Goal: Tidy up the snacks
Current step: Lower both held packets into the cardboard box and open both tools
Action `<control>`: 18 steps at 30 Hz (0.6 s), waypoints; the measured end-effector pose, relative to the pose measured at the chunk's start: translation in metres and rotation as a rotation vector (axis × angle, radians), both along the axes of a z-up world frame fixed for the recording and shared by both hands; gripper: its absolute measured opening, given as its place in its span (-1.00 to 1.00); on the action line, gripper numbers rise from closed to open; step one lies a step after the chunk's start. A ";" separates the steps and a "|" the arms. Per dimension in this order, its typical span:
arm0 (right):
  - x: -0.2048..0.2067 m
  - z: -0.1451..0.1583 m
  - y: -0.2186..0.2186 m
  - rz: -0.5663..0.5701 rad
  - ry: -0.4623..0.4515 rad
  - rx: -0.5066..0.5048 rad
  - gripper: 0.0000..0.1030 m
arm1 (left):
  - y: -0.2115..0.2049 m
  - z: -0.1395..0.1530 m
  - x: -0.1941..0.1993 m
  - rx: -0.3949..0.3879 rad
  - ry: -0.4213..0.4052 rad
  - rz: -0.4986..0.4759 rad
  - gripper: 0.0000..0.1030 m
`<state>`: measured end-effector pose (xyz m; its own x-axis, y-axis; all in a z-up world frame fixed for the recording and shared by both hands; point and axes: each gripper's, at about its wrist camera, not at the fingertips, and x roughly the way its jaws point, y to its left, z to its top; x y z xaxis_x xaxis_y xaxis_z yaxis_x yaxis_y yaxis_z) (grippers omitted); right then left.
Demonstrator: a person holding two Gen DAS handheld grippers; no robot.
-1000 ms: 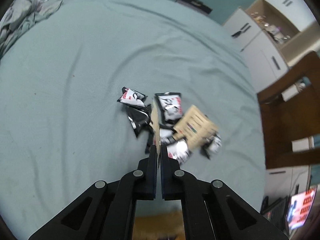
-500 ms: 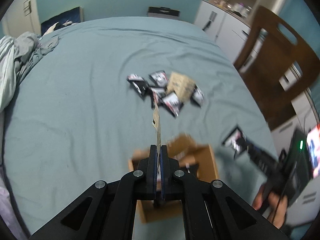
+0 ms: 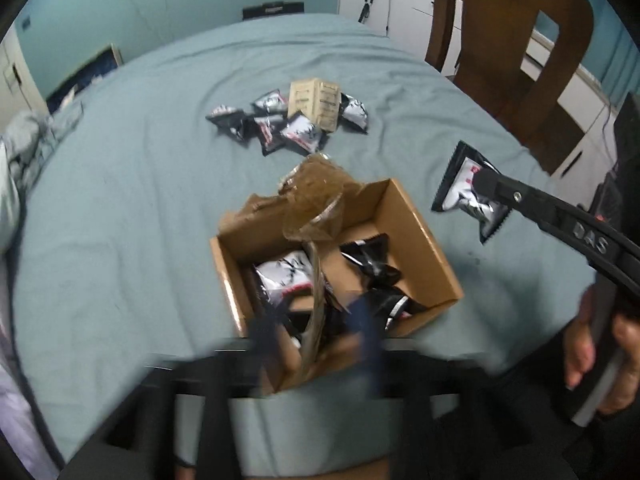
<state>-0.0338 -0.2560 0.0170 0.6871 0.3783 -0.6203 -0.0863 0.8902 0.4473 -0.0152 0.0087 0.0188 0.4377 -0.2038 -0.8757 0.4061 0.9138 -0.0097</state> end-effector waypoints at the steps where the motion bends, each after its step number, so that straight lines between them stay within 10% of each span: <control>1: -0.001 0.001 0.002 0.010 -0.003 -0.007 -0.55 | 0.001 0.003 -0.001 0.015 -0.045 0.006 0.68; 5: -0.003 0.003 0.017 0.065 -0.024 -0.030 -0.55 | 0.010 0.013 0.000 0.083 -0.190 0.065 0.74; 18: 0.006 -0.003 0.057 0.251 -0.026 -0.092 -0.53 | 0.057 -0.001 0.026 0.106 -0.147 0.289 0.79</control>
<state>-0.0281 -0.1991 0.0138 0.5947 0.4817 -0.6437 -0.3200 0.8763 0.3600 0.0106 0.0661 0.0181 0.5871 0.0362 -0.8087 0.1198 0.9841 0.1311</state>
